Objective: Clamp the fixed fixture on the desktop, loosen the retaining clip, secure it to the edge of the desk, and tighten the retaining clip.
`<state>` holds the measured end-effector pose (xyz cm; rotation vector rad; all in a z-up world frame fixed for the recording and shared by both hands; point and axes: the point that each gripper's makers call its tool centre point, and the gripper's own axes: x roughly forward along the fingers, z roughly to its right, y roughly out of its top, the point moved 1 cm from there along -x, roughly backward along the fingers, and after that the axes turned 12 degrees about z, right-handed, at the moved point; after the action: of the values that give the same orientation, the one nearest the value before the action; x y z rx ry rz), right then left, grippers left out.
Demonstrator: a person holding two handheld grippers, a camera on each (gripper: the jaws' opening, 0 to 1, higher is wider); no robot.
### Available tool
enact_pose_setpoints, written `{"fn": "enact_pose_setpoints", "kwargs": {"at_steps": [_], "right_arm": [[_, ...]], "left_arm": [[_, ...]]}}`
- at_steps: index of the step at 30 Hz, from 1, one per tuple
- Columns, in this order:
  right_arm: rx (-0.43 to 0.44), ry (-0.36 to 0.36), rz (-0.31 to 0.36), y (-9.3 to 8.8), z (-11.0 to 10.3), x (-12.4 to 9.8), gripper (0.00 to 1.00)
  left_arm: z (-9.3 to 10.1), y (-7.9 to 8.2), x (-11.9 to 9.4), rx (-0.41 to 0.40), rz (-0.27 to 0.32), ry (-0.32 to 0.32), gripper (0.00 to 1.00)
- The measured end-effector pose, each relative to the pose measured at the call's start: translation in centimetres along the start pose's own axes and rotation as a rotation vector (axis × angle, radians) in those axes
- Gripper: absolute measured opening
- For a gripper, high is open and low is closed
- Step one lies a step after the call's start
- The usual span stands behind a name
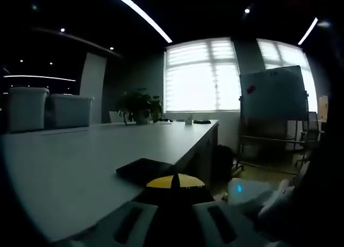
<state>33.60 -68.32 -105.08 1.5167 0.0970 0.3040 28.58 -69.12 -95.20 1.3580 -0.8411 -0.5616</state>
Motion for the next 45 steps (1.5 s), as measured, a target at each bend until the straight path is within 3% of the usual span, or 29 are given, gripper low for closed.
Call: {"fn": "enact_pose_setpoints", "kwargs": {"at_steps": [4,10,12,14,16,17,18,23,26,31,39,45], "right_arm": [[0.010,0.032,-0.013,0.0,-0.1,0.0,0.24],[-0.003,0.299,-0.017,0.0,-0.8,0.3,0.24],[0.060,0.389,-0.040,-0.1,-1.1,0.2,0.24],[-0.020,0.476,-0.023,0.1,-1.1,0.2,0.24],[-0.004,0.535,-0.021,0.0,-1.2,0.2,0.24],[-0.085,0.566,0.003,0.1,-1.1,0.3,0.24],[-0.086,0.605,-0.002,0.1,-1.4,0.2,0.24],[-0.003,0.768,-0.008,0.3,-2.0,-0.2,0.24],[-0.014,0.843,0.020,0.3,-2.1,-0.3,0.24],[0.005,0.850,-0.007,0.2,-2.1,0.0,0.25],[-0.042,0.823,0.029,0.3,-2.4,-0.1,0.26],[-0.014,0.787,0.033,0.3,-2.3,0.3,0.26]], "left_arm": [[0.0,0.0,0.1,0.006,-0.002,0.004,0.01],[-0.1,0.0,0.1,0.006,-0.004,0.005,0.01],[-0.1,0.0,0.1,0.005,-0.004,0.005,0.01],[-0.1,0.0,0.1,-0.001,-0.002,0.008,0.01],[0.0,0.0,0.1,-0.004,-0.002,0.007,0.01],[0.0,0.0,0.1,-0.001,-0.007,0.007,0.01],[0.0,0.0,0.1,0.001,-0.009,0.006,0.01],[0.0,0.0,0.1,0.017,-0.024,0.003,0.01],[-0.1,0.0,0.1,0.020,-0.029,0.003,0.01],[-0.1,-0.1,0.1,0.026,-0.032,0.002,0.01],[-0.4,-0.2,0.1,0.032,-0.032,0.003,0.01],[-0.5,-0.2,0.1,0.031,-0.029,0.001,0.01]]}}
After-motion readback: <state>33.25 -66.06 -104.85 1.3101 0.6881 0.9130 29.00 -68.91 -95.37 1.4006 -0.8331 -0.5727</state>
